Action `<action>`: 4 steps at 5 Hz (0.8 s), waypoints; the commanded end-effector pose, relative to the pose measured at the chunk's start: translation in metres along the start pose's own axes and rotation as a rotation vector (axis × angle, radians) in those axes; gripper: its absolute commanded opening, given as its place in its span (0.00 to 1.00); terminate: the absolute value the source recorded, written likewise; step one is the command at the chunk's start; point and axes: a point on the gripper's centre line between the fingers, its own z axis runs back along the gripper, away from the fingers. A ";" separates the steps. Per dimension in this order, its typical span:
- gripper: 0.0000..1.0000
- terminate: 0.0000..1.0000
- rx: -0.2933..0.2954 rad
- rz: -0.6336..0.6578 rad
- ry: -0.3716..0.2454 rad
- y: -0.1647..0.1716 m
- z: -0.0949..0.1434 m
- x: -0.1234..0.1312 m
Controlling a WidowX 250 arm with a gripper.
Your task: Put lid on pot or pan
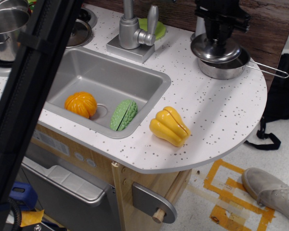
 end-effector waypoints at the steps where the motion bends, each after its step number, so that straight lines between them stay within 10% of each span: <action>1: 1.00 0.00 -0.038 0.001 -0.115 -0.018 0.030 0.014; 4: 1.00 0.00 -0.050 -0.017 -0.131 -0.020 0.028 0.014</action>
